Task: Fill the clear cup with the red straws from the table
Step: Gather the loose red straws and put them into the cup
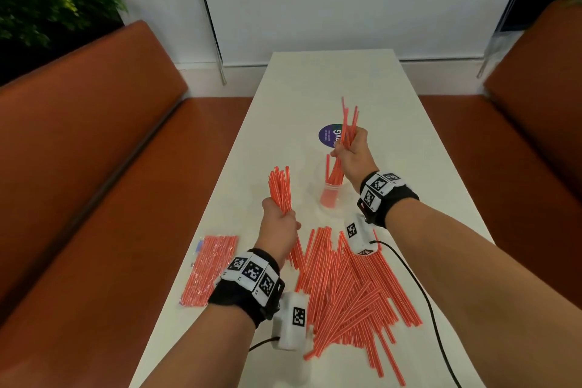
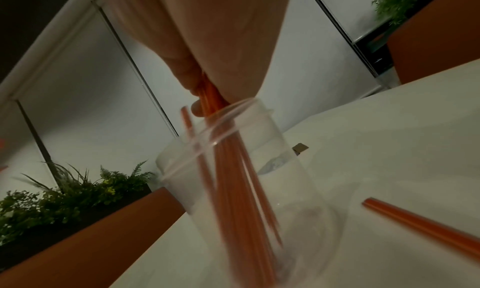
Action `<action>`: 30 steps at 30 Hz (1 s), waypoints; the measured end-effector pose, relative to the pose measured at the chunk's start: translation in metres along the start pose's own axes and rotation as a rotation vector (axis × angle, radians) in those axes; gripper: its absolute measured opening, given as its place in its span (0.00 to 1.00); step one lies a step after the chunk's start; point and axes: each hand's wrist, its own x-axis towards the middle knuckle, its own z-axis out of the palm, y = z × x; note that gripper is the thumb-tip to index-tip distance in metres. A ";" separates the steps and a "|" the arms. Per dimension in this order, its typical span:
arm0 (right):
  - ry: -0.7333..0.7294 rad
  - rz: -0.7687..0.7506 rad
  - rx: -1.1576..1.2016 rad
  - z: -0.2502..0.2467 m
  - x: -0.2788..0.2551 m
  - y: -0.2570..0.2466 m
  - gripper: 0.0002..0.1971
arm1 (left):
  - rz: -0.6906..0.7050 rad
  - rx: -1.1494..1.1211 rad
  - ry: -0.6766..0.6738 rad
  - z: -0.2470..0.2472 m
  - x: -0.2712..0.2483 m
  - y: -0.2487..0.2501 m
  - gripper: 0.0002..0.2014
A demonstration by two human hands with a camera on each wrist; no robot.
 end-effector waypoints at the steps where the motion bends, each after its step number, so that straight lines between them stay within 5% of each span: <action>1: 0.002 0.008 0.013 0.000 0.001 0.001 0.16 | 0.005 -0.016 0.002 0.001 0.002 0.000 0.19; 9: 0.064 -0.047 0.077 -0.002 0.004 0.004 0.09 | 0.055 -0.076 0.032 0.005 0.013 0.004 0.17; 19: 0.155 0.033 0.314 -0.010 0.010 -0.006 0.14 | 0.117 -0.151 0.043 0.012 0.022 0.012 0.07; 30: 0.123 -0.040 0.141 -0.006 0.006 -0.001 0.07 | 0.481 -0.313 0.113 0.030 0.060 0.097 0.18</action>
